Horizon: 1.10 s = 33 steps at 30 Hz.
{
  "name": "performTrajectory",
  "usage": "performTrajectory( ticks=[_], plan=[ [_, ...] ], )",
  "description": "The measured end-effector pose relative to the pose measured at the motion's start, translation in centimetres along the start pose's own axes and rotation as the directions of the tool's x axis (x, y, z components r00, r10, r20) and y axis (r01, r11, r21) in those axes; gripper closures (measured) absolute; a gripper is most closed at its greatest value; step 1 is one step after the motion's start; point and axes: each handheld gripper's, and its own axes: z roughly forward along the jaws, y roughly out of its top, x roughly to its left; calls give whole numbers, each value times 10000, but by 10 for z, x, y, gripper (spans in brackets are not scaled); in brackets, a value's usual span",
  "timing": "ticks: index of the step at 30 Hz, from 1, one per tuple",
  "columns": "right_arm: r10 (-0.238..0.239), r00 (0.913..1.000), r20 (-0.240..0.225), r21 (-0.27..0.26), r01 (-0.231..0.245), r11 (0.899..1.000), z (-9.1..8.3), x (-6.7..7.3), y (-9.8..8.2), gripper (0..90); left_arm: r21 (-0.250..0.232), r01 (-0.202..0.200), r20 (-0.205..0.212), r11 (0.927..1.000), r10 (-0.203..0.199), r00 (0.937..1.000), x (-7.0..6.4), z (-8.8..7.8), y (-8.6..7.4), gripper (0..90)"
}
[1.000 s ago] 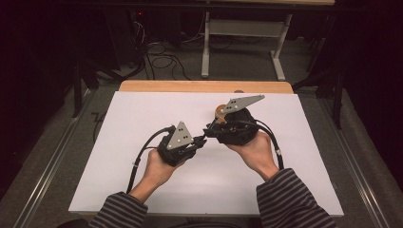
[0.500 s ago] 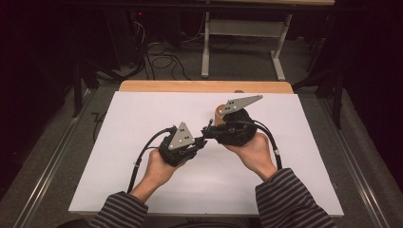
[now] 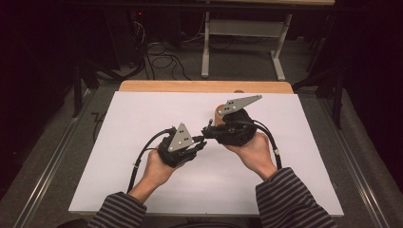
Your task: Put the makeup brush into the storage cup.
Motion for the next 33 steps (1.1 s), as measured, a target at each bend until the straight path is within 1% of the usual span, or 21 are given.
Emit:
performTrajectory(
  ticks=[5, 11, 15, 18, 20, 25, 28, 33],
  plan=[
    [12, 9999, 137, -13, -11, 10000, -3, -2, -1, 854, 143, 133, -164, 9998, -131, 9998, 2, -4, -3, 610],
    [-6, 9993, 387, -4, 6, 10000, -9, -7, -3, 854, 122, 402, -486, 9991, -396, 9980, 6, -12, -8, 537],
    [8, 9986, 527, 6, -8, 10000, -12, -9, -3, 854, 106, 641, -693, 9979, -632, 9956, 11, -19, -12, 518],
    [19, 9983, 585, 22, -20, 10000, -14, -11, -4, 854, 65, 854, -828, 9963, -846, 9930, 15, -23, -14, 516],
    [18, 9981, 614, 21, -20, 10000, -16, -12, -4, 854, 143, 1014, -968, 9947, -996, 9903, 17, -25, -15, 516],
    [21, 9972, 747, 39, -24, 10000, -18, -14, -4, 854, 114, 1387, -1051, 9903, -1367, 9850, 21, -33, -19, 510],
    [30, 9967, 817, 58, -35, 10000, -20, -15, -5, 854, 70, 1518, -1143, 9884, -1500, 9821, 24, -39, -21, 508],
    [61, 9953, 967, 70, -68, 10000, -23, -18, -5, 854, -31, 1793, -1301, 9838, -1782, 9754, 28, -50, -27, 506]
  ],
)
